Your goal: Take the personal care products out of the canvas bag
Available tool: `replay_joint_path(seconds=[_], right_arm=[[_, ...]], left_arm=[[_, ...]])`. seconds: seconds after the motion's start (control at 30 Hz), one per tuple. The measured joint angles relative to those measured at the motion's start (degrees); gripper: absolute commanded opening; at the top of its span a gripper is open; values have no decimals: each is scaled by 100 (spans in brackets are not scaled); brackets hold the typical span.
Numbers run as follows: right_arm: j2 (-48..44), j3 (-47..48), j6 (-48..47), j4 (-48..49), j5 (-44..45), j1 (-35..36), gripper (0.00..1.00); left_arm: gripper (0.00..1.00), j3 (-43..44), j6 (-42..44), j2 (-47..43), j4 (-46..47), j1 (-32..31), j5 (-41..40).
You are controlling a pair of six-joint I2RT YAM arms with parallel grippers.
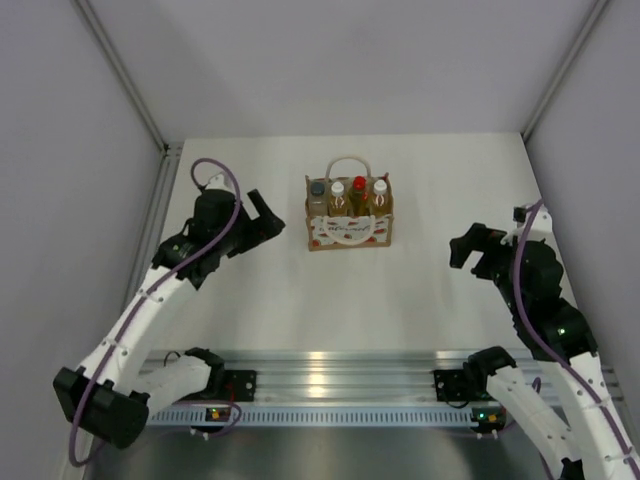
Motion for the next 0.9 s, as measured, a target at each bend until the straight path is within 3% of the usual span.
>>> replay_joint_path(seconds=[0.1, 0.17, 0.33, 0.6, 0.63, 0.73, 0.9], right_arm=[[-90, 0, 28, -2, -116, 0, 100], [-170, -7, 35, 0, -173, 0, 99], [-348, -17, 39, 0, -291, 0, 99], [-413, -50, 44, 0, -476, 0, 99], [-413, -50, 59, 0, -479, 0, 100], [-413, -50, 85, 0, -498, 0, 99], [-413, -50, 90, 0, -514, 0, 100]], left_arm=[[85, 385, -393, 796, 321, -815, -219], [70, 649, -592, 1211, 479, -1259, -385], [68, 1108, -1005, 1976, 802, -1779, -1104], [63, 1121, -1624, 2271, 835, -1825, -2109], [56, 1130, -1714, 2343, 850, -1827, -2186], [48, 1244, -1923, 2656, 861, -1827, -2323], [45, 1390, -2177, 3161, 874, -1858, -2356]])
